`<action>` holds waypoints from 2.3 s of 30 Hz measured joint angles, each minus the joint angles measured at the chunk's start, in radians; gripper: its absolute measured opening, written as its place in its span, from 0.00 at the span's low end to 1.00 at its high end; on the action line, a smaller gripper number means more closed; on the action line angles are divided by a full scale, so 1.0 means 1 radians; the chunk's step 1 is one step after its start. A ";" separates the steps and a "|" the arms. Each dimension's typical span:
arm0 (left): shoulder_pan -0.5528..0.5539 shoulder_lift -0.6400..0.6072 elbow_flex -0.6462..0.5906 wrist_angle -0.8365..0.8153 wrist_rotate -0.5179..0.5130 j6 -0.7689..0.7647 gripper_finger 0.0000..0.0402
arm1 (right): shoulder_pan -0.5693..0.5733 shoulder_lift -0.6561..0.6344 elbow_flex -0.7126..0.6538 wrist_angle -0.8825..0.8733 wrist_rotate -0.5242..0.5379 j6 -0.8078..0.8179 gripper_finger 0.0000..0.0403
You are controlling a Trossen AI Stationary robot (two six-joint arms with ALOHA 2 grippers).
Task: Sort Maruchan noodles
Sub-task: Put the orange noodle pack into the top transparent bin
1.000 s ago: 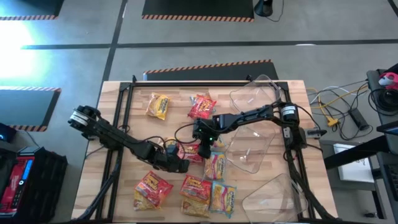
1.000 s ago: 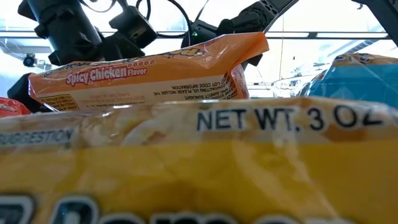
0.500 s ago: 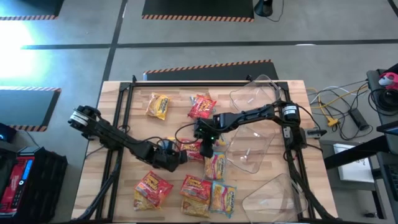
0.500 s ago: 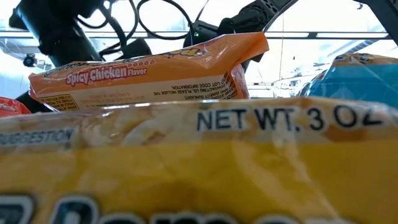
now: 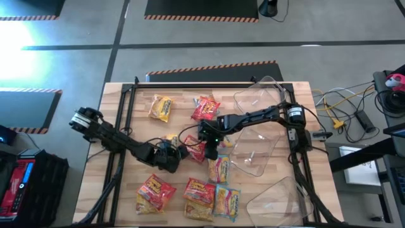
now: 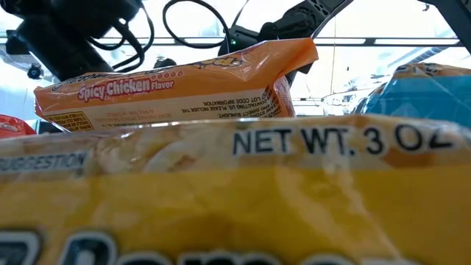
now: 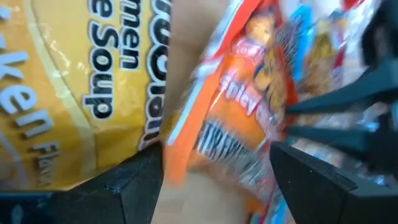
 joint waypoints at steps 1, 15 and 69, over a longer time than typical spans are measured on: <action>0.003 0.000 0.000 0.002 -0.012 0.001 0.67 | 0.000 0.000 0.000 0.001 0.000 -0.002 0.17; 0.058 0.009 -0.006 0.019 -0.083 0.027 0.67 | 0.000 0.000 0.000 0.007 0.000 -0.024 0.17; 0.069 -0.175 -0.044 0.313 -0.068 0.870 0.35 | -0.063 -0.341 -0.002 -0.016 -0.136 0.103 0.49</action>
